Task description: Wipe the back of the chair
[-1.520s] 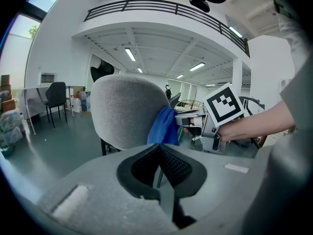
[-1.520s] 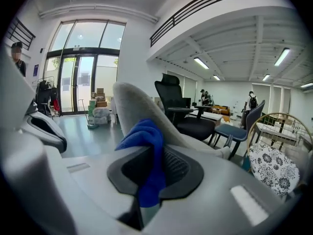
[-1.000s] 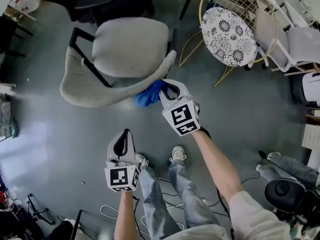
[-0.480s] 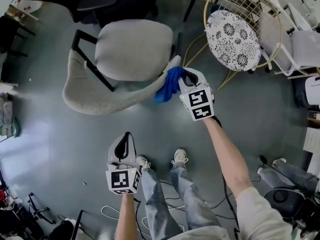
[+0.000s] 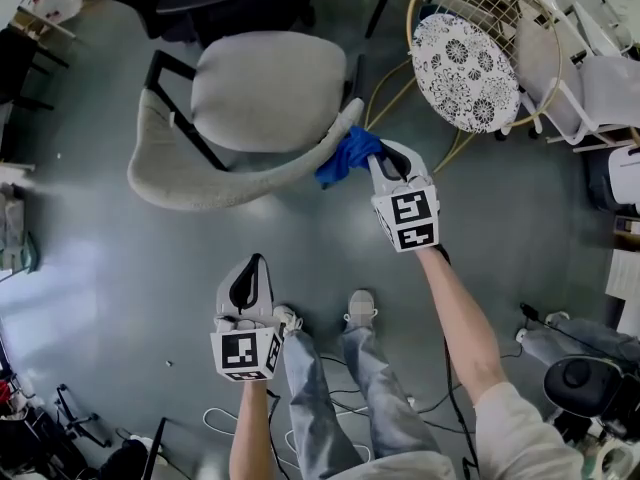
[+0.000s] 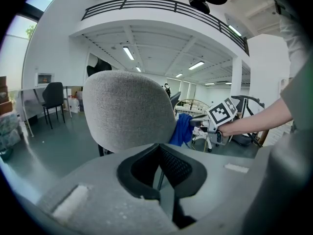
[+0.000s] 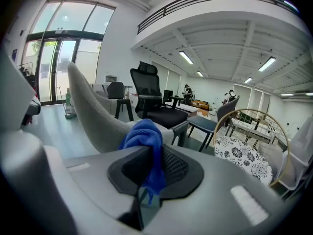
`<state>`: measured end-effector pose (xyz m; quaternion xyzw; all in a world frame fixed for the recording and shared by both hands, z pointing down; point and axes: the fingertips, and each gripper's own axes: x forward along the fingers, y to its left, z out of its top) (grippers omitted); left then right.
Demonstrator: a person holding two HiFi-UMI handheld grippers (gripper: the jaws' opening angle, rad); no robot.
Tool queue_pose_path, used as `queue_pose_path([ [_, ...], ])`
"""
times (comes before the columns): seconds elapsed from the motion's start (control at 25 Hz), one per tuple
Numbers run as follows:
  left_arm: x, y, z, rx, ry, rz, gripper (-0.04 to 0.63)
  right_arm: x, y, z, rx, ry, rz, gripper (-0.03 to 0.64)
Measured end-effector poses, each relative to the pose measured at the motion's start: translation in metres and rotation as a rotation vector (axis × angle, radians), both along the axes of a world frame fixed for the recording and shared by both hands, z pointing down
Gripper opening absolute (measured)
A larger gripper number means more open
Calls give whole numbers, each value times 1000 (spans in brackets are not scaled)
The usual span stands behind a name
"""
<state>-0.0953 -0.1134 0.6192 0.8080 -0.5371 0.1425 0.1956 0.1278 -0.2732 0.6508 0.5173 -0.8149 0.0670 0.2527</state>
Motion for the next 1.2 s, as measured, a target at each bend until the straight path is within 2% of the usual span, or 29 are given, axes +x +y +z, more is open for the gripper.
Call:
queue_pose_path([
  [0.28,-19,13,-5,15,5,-22,0,-48,68,-12,4,-87,-17,43],
  [0.6,-65,30,-10,17,8,-113,0,-157,113,-16,-29,-183,-155,43],
  [0.84,-98,41,-8,4,-2,-165,0,-230,123,-9,-64,-213,-254,43],
  [1.0,-115,42,-3,-6,4,-187,0,-247,109,-2,-73,-200,-264,41],
  [1.2,-126,44,3,-13,4,-205,0,-243,93,10,-89,-184,-238,42],
])
